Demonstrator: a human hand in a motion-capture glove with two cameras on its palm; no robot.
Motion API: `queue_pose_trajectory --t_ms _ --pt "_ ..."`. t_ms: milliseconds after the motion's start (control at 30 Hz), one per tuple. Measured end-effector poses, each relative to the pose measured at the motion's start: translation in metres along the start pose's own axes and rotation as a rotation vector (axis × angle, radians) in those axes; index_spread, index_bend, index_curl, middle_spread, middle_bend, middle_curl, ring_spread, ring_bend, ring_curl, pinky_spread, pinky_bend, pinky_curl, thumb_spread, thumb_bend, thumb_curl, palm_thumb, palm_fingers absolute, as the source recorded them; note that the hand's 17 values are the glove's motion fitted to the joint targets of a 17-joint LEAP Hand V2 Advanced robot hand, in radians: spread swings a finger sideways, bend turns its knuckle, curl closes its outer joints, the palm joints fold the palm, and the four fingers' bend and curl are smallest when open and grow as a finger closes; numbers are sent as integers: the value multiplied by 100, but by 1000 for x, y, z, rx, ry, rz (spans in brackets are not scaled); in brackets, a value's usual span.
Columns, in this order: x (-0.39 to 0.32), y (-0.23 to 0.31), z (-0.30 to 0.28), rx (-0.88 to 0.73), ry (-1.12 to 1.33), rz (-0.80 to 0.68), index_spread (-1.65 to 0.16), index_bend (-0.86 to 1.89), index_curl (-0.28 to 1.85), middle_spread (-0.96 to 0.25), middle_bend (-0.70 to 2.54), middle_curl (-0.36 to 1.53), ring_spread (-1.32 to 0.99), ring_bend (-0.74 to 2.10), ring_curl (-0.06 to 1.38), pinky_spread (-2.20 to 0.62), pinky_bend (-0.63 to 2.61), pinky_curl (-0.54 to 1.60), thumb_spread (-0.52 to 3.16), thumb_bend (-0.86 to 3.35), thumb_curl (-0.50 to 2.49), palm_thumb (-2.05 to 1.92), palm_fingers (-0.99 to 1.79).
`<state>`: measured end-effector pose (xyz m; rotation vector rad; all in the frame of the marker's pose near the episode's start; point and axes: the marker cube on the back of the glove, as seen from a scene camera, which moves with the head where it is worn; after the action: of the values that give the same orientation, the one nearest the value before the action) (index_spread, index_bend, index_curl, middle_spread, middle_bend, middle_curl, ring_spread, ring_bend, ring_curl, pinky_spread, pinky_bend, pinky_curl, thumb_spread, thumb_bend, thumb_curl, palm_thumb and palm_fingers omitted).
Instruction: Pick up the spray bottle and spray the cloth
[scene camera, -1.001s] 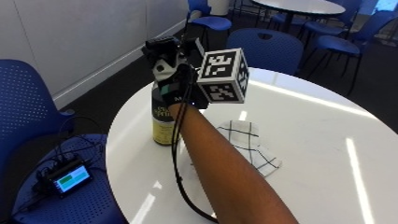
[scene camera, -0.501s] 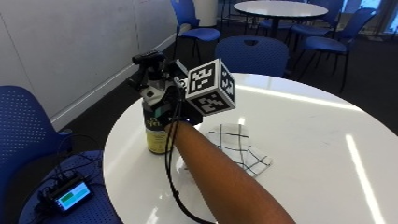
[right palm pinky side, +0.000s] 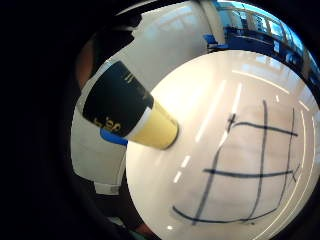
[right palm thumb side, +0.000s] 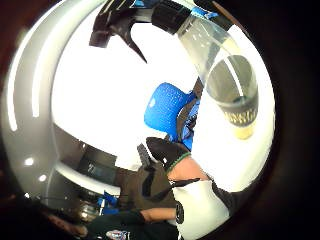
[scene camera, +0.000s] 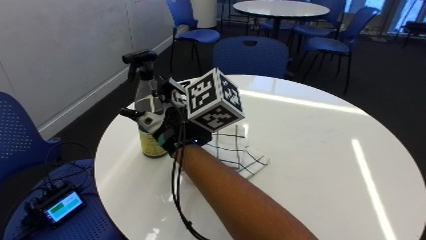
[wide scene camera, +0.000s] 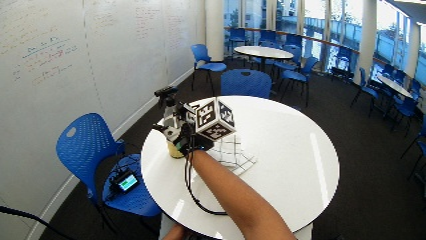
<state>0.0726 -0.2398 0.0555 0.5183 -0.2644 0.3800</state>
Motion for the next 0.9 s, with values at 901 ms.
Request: queue_pose_trajectory --t_ms 901 --pt "-93 125 -110 16 -20 -520 -40 17 34 -6 18 33 -5 24 30 21 20 33 94 -3 33 44 51"
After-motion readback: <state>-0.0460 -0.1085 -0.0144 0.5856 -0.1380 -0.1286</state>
